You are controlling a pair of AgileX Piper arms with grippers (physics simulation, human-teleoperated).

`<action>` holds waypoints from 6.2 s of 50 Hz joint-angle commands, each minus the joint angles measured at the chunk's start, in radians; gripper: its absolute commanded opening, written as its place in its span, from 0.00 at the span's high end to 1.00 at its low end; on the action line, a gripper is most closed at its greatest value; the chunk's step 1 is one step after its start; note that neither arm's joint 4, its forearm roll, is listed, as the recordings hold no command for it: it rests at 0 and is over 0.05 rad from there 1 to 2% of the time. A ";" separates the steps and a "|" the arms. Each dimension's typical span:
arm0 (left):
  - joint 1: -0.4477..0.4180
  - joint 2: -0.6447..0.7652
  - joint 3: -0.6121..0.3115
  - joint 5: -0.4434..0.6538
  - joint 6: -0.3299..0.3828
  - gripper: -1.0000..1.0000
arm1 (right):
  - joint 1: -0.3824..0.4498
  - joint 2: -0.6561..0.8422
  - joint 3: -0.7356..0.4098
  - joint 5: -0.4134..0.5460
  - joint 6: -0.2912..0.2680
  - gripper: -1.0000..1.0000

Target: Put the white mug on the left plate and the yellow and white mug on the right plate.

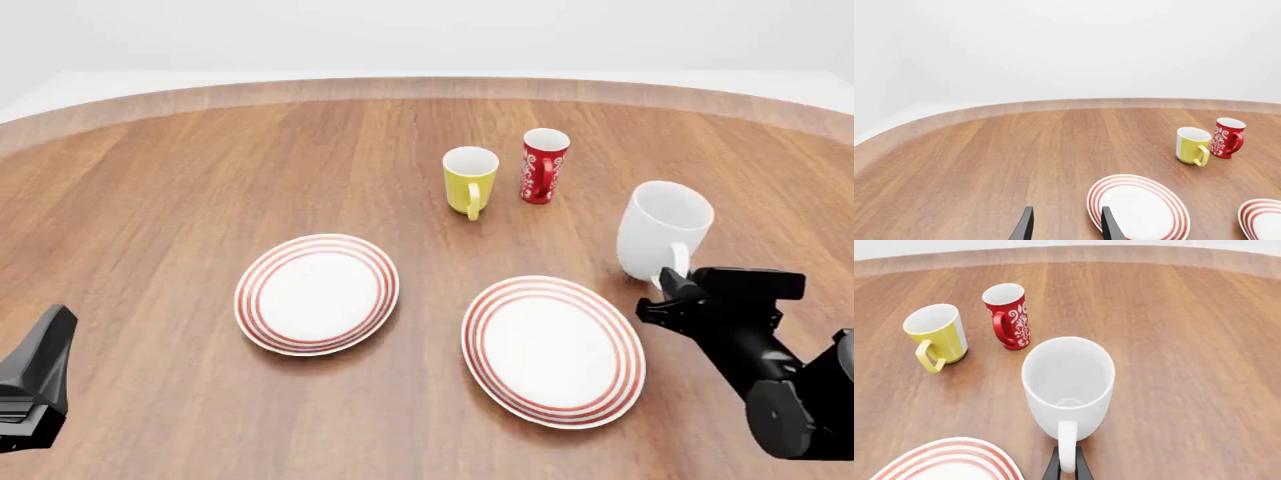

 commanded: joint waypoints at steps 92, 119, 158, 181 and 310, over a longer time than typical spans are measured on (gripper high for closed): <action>0.000 0.000 0.000 0.000 0.000 0.00 | 0.457 -0.372 -0.207 0.394 -0.119 1.00; 0.000 0.000 0.000 0.000 0.000 0.00 | 0.560 -0.271 -0.333 0.416 -0.121 1.00; 0.000 0.000 0.000 0.000 0.000 0.00 | 0.704 -0.130 -0.433 0.408 -0.101 1.00; 0.000 0.000 0.000 0.000 0.000 0.00 | 0.778 -0.037 -0.484 0.401 -0.080 1.00; 0.000 0.000 0.000 0.000 0.000 0.00 | 0.870 0.262 -0.652 0.427 0.012 0.00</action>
